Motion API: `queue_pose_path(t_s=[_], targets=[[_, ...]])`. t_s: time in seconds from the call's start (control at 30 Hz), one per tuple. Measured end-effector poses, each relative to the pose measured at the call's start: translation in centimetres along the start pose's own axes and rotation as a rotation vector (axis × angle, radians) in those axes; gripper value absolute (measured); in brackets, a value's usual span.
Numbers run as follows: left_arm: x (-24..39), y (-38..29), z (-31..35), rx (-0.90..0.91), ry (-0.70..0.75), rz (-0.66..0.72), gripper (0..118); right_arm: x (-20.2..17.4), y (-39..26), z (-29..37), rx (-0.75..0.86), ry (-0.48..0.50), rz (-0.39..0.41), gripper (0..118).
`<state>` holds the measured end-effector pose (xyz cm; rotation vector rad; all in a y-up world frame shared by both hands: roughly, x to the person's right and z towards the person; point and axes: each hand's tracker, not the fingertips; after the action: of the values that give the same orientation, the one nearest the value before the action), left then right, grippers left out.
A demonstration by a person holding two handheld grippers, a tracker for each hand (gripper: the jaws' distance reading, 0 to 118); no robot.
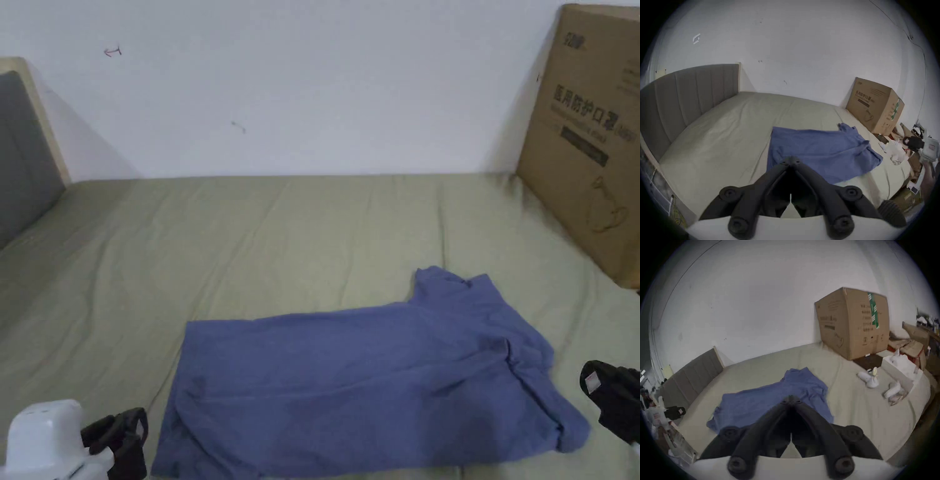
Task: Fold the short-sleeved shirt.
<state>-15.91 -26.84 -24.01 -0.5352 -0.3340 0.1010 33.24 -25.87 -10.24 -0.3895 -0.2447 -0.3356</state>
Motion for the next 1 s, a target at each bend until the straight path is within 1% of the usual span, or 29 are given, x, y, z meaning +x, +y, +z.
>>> queue_pose_path(t_s=[0.07, 0.13, 0.2, 0.27, 0.3, 0.33, 0.37, 0.4, 0.43, 0.47, 0.53, 0.6, 0.63, 0.67, 0.7, 0.77, 0.8, 0.83, 0.87, 0.9, 0.93, 0.97, 1.0], targets=[[-0.5, 0.8, -0.5, -0.051, 0.071, 0.011, 0, 0.2, 0.3, -0.1, -0.014, -0.004, 0.012, 0], [-1.9, 1.8, -2.9, -0.192, 0.028, 0.062, 0, 0.2, 0.0, -0.6, -0.034, -0.009, 0.042, 0], [-2.9, 2.0, -6.4, -0.378, 0.062, 0.102, 0, -0.2, 0.3, -0.8, -0.044, -0.004, 0.051, 0], [-4.1, 1.4, -10.3, -0.541, 0.010, 0.118, 0, -0.2, -0.2, -1.7, -0.087, 0.010, 0.049, 0], [-4.2, 1.0, -11.7, -0.580, -0.003, 0.124, 5, -0.2, -0.5, -2.1, -0.103, 0.010, 0.049, 0], [-4.3, 0.4, -13.0, -0.581, 0.000, 0.130, 21, -0.2, -0.3, -2.5, -0.123, 0.011, 0.046, 0], [-4.4, 0.0, -14.4, -0.577, 0.018, 0.116, 56, -0.2, -0.7, -2.8, -0.140, 0.015, 0.039, 0], [-4.5, -0.5, -15.6, -0.593, 0.047, 0.104, 109, -0.1, -1.0, -3.1, -0.152, 0.021, 0.033, 0], [-4.3, -1.5, -16.6, -0.629, 0.085, 0.083, 118, 0.0, -1.3, -3.3, -0.163, 0.028, 0.027, 0], [-4.5, -2.2, -17.1, -0.627, 0.113, 0.072, 111, -0.1, -1.3, -3.4, -0.171, 0.030, 0.025, 0], [-4.2, -3.2, -19.0, -0.633, 0.151, 0.061, 111, 0.1, -1.8, -3.7, -0.184, 0.029, 0.030, 0], [-3.4, -4.2, -19.2, -0.665, 0.147, 0.012, 113, 0.2, -2.0, -4.1, -0.197, 0.017, 0.051, 0], [-2.6, -4.3, -19.0, -0.658, 0.146, -0.046, 109, 0.4, -2.1, -4.4, -0.198, 0.001, 0.070, 0], [-2.2, -4.1, -18.4, -0.612, 0.144, -0.100, 99, 0.8, -2.1, -4.8, -0.195, -0.028, 0.092, 0], [-2.7, -3.7, -17.9, -0.568, 0.132, -0.102, 71, 1.3, -2.0, -5.3, -0.195, -0.056, 0.104, 0], [-2.3, -3.0, -16.4, -0.499, 0.112, -0.096, 4, 2.9, -1.5, -6.7, -0.211, -0.085, 0.098, 0], [-2.3, -2.7, -15.8, -0.480, 0.087, -0.083, 4, 3.8, -1.4, -7.4, -0.213, -0.109, 0.084, 1], [-2.6, -2.4, -15.0, -0.461, 0.056, -0.060, 4, 4.9, -1.1, -8.2, -0.218, -0.115, 0.066, 20], [-2.6, -1.9, -14.4, -0.454, 0.061, -0.057, 4, 6.0, -0.7, -9.2, -0.235, -0.114, 0.049, 56], [-2.5, -1.5, -14.0, -0.444, 0.064, -0.060, 4, 6.9, -0.5, -10.5, -0.277, -0.122, 0.032, 108], [-2.5, -1.1, -13.6, -0.425, 0.054, -0.048, 4, 7.8, -0.3, -12.1, -0.344, -0.160, 0.029, 118], [-2.6, -0.9, -13.3, -0.400, 0.053, -0.027, 4, 8.6, -0.4, -13.8, -0.425, -0.207, 0.031, 118], [-2.7, -0.5, -13.0, -0.387, 0.046, 0.000, 4, 9.2, -0.5, -14.8, -0.424, -0.252, 0.009, 118]])
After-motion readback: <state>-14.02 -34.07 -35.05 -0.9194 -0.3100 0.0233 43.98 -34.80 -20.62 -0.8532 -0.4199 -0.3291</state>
